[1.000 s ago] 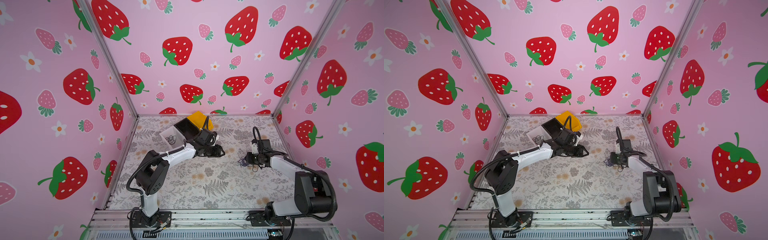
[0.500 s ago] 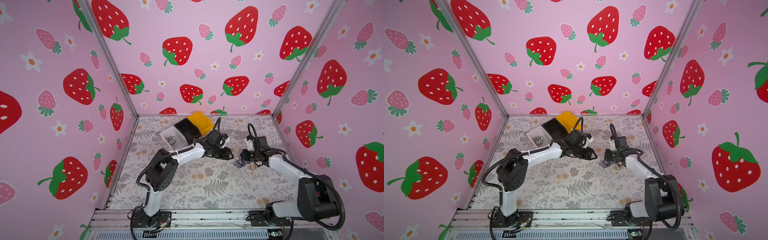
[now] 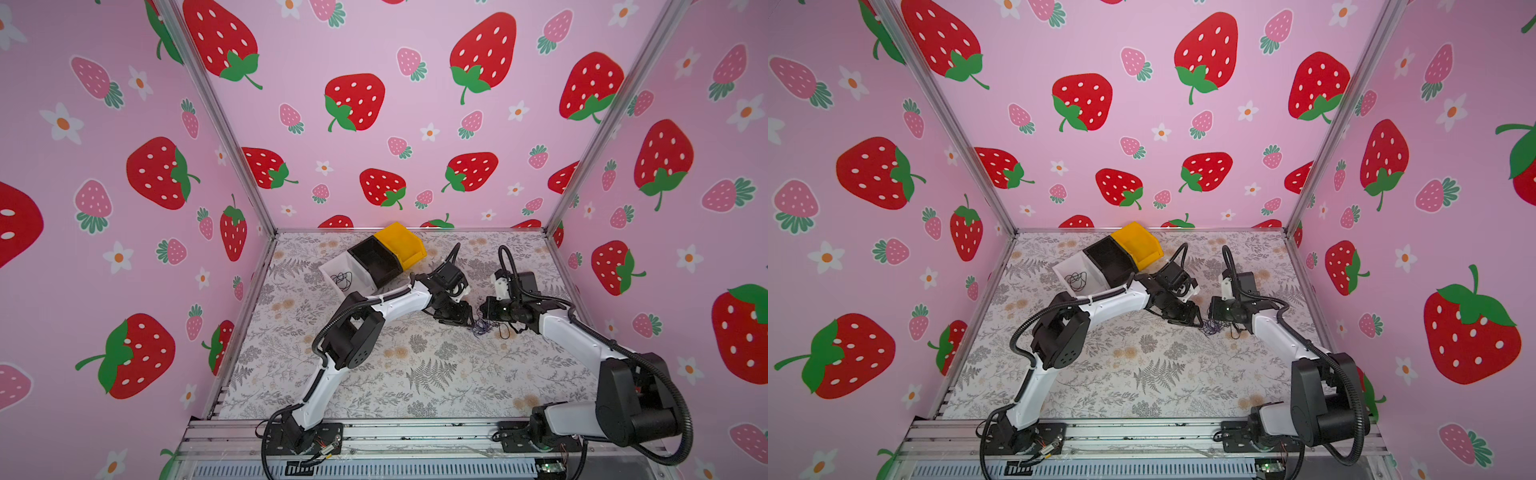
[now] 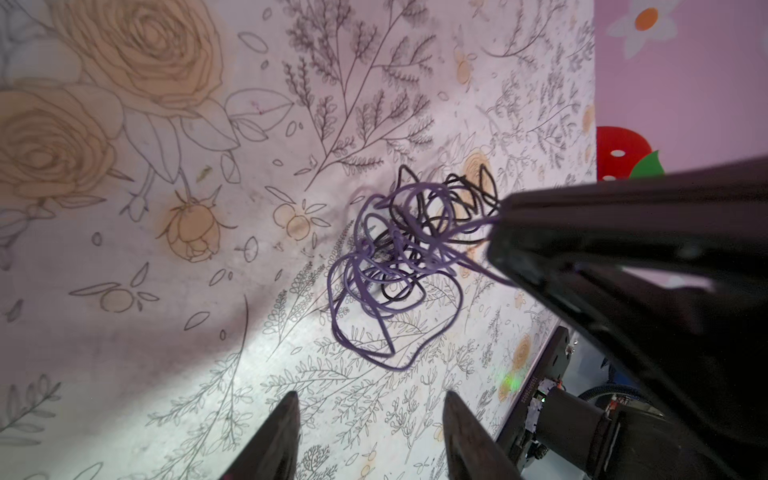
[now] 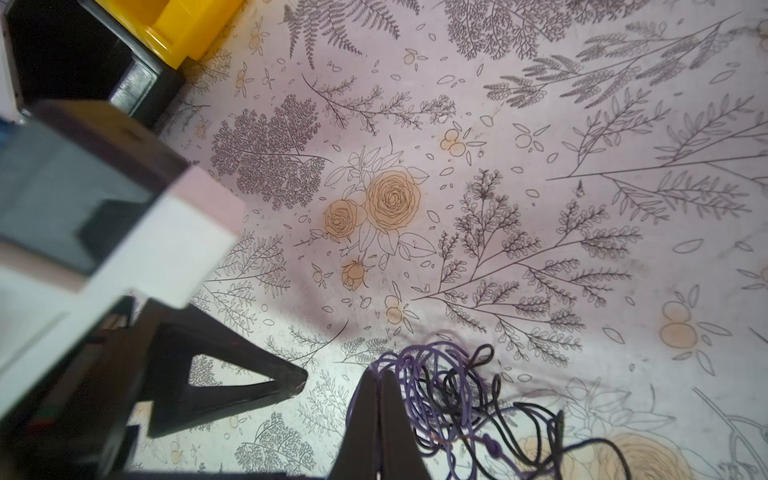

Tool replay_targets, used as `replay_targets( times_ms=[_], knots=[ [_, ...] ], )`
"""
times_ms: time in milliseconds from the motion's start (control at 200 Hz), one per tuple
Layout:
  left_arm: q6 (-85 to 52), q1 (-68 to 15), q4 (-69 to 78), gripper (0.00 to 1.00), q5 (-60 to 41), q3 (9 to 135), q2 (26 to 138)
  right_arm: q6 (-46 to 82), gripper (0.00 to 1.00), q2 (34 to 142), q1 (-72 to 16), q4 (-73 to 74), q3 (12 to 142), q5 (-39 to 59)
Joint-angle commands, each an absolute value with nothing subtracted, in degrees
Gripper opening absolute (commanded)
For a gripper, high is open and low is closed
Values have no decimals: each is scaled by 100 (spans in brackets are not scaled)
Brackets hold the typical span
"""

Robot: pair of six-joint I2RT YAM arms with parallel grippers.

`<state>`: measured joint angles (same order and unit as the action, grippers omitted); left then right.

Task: Untangle the cables
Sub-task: 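Reach the left gripper to the tangle and pinch a purple cable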

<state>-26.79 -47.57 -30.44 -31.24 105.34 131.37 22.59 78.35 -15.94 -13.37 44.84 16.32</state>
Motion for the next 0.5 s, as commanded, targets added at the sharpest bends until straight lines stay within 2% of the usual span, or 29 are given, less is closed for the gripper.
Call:
replay_targets(
  times_ms=[0,270,385,495],
  knots=[
    [-2637,-4755,-3596,57,-3424,11011,13368,2338,0,7782,-1574,-1268,4527,1833],
    [-2727,-4689,-3884,54,-3490,11359,13695,2328,0,7781,-1575,-1248,4534,1923],
    [-2880,-4581,-4151,38,-3614,11658,14051,2329,0,7736,-1573,-1318,4544,1905],
    [-3004,-4515,-3894,30,-3629,11395,13932,2320,0,7650,-1573,-1362,4544,1922]
  ],
)
